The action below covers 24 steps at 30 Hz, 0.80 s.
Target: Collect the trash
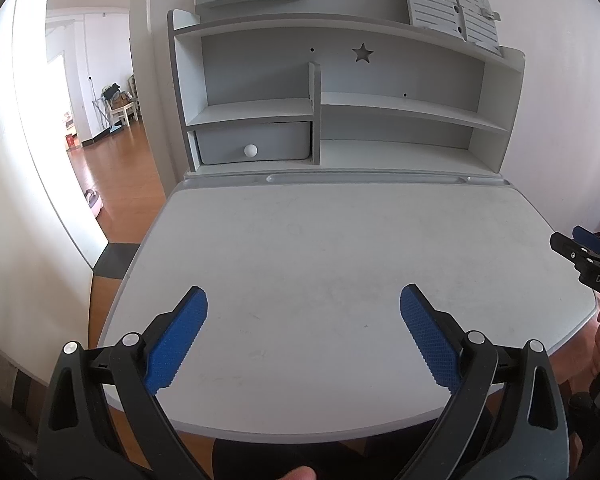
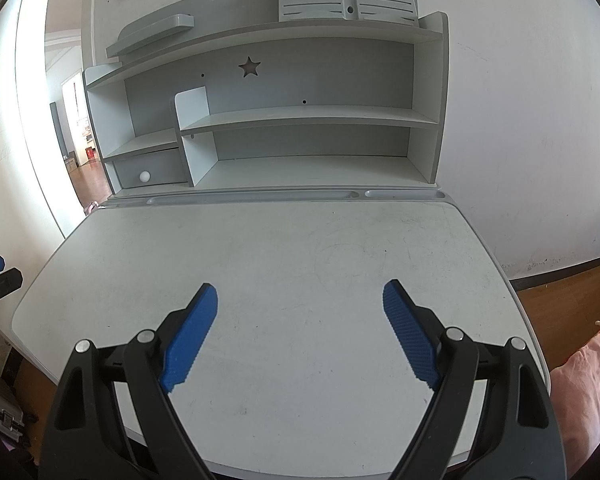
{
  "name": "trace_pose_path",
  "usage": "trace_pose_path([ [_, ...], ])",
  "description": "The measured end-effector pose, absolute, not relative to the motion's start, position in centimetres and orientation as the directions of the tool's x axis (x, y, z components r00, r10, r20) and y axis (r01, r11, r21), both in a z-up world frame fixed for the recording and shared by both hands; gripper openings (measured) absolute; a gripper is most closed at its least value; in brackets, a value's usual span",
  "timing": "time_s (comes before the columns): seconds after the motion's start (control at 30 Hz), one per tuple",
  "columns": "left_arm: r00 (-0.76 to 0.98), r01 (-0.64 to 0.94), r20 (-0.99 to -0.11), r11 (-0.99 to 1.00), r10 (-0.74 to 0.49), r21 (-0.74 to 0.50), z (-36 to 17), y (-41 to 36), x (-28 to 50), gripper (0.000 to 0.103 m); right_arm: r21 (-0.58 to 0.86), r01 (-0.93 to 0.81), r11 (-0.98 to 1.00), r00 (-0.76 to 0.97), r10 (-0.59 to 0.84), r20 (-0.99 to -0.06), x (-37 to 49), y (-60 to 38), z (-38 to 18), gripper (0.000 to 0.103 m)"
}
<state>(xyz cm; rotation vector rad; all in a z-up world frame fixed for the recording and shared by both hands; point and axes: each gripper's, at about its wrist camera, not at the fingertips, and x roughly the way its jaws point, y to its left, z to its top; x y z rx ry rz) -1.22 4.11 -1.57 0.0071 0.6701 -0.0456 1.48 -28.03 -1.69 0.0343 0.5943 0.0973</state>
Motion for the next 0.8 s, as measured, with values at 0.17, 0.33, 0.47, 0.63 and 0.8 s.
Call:
trace_pose_path([
  [0.17, 0.783, 0.045, -0.621, 0.999, -0.040, -0.008, -1.70, 4.21, -1.34, 0.094, 0.060, -0.082, 0.995, 0.825, 0.101, -0.556, 1.44, -27.94, -1.70, 0.082],
  [0.33, 0.784, 0.041, -0.619, 0.999, -0.036, -0.006, -1.48, 4.13, -1.19, 0.094, 0.060, -0.082, 0.995, 0.824, 0.101, -0.557, 1.46, -27.93, -1.71, 0.082],
  [0.47, 0.791, 0.043, -0.611, 0.999, -0.031, 0.005, -1.41, 4.06, -1.39, 0.094, 0.060, -0.082, 0.995, 0.824, 0.101, -0.557, 1.46, -28.00, -1.70, 0.082],
  [0.63, 0.785, 0.044, -0.619, 0.999, -0.038, -0.004, -1.21, 4.10, -1.12, 0.094, 0.061, -0.084, 0.995, 0.824, 0.104, -0.557, 1.39, -28.00, -1.72, 0.082],
  [0.8, 0.776, 0.049, -0.629, 0.999, -0.047, -0.013, -1.22, 4.09, -0.91, 0.094, 0.059, -0.085, 0.995, 0.824, 0.103, -0.557, 1.42, -28.02, -1.69, 0.082],
])
